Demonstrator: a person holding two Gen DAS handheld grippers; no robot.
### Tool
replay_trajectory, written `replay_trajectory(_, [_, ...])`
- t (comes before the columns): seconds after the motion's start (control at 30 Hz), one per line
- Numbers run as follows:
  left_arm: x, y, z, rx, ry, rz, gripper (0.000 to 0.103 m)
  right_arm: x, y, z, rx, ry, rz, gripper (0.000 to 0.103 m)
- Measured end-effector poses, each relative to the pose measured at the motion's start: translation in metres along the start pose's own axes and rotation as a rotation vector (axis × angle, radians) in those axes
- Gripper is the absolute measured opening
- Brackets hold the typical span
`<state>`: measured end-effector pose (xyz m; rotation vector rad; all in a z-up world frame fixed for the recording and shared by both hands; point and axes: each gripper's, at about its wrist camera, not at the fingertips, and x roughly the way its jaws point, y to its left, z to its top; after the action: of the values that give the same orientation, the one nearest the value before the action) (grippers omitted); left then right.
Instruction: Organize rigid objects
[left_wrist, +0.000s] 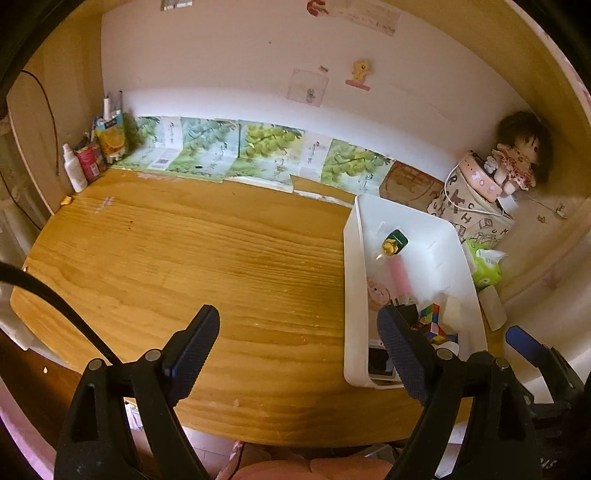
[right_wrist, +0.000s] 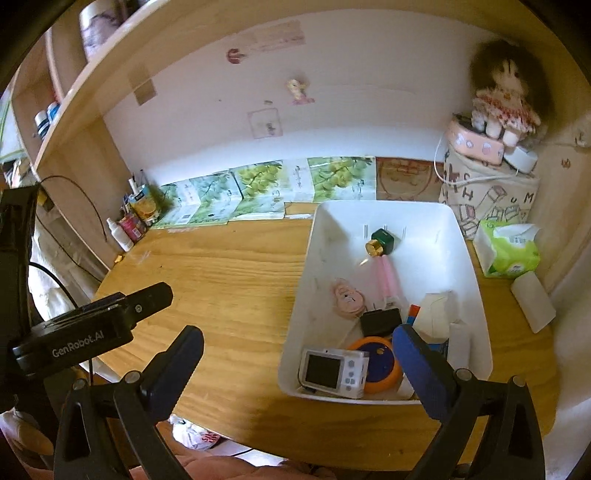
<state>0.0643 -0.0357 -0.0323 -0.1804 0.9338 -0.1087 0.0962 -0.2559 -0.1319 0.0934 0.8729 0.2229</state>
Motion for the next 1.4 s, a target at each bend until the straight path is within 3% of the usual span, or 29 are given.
replay_trajectory(0.27, [-0.019, -0.003, -0.017, 0.018, -0.060, 0.040, 0.089, -0.014, 0.010, -0.022, 0.003, -0.009, -0.083, 0.102])
replay_trajectory(0.37, [-0.026, -0.008, -0.019, 0.048, -0.092, 0.041, 0.103, -0.014, 0.011, -0.028, 0.001, 0.009, -0.105, 0.102])
replay_trajectory(0.73, [-0.050, -0.026, -0.025, 0.163, -0.224, 0.101, 0.103, -0.016, 0.009, -0.033, 0.010, 0.001, -0.122, 0.102])
replay_trajectory(1.4, [-0.047, -0.026, -0.033, 0.158, -0.179, 0.112, 0.103, -0.012, 0.015, -0.036, -0.011, 0.034, -0.102, 0.102])
